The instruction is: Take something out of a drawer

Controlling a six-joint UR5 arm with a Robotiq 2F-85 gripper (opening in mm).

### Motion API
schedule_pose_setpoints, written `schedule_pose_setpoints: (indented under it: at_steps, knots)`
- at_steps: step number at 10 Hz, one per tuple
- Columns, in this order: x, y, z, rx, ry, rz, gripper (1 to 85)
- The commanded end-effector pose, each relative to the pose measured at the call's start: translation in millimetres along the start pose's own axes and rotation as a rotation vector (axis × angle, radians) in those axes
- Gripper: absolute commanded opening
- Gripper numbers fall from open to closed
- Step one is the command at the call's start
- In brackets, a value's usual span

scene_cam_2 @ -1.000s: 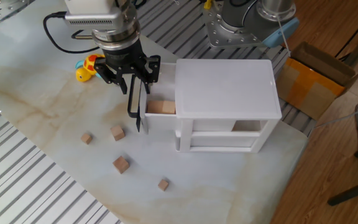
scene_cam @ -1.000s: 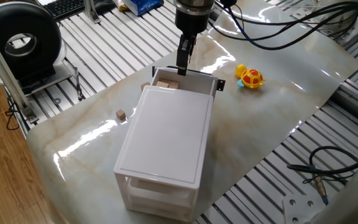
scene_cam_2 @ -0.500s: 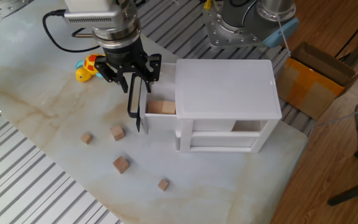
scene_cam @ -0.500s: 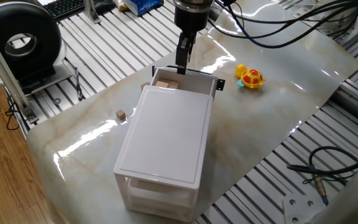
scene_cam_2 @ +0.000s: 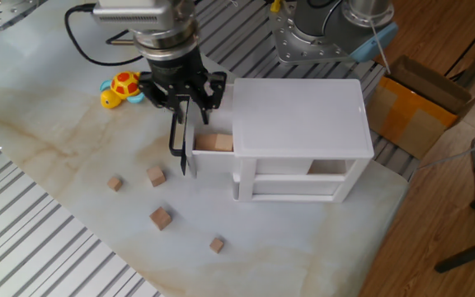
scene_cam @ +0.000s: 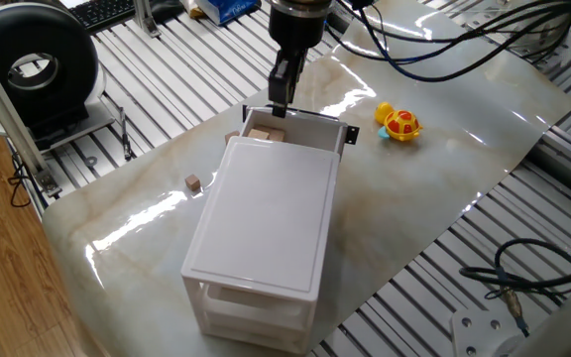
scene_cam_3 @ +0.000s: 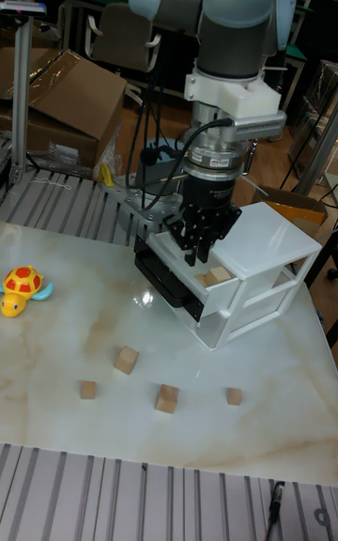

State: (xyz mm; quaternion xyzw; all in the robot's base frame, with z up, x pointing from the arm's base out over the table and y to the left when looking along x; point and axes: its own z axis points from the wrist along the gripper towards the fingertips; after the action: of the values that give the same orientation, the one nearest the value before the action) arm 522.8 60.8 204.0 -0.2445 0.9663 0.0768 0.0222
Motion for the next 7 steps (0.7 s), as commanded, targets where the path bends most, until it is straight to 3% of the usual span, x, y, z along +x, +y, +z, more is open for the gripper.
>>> schedule_pose_setpoints:
  at_steps: [1, 4, 7]
  knots:
    - [-9.6, 19.8, -0.9, -0.022, -0.024, 0.064, 1.0]
    - [-11.6, 16.2, 9.5, 0.010, -0.015, 0.050, 1.0]
    - [-11.1, 7.7, 23.8, 0.000, -0.025, 0.031, 1.0]
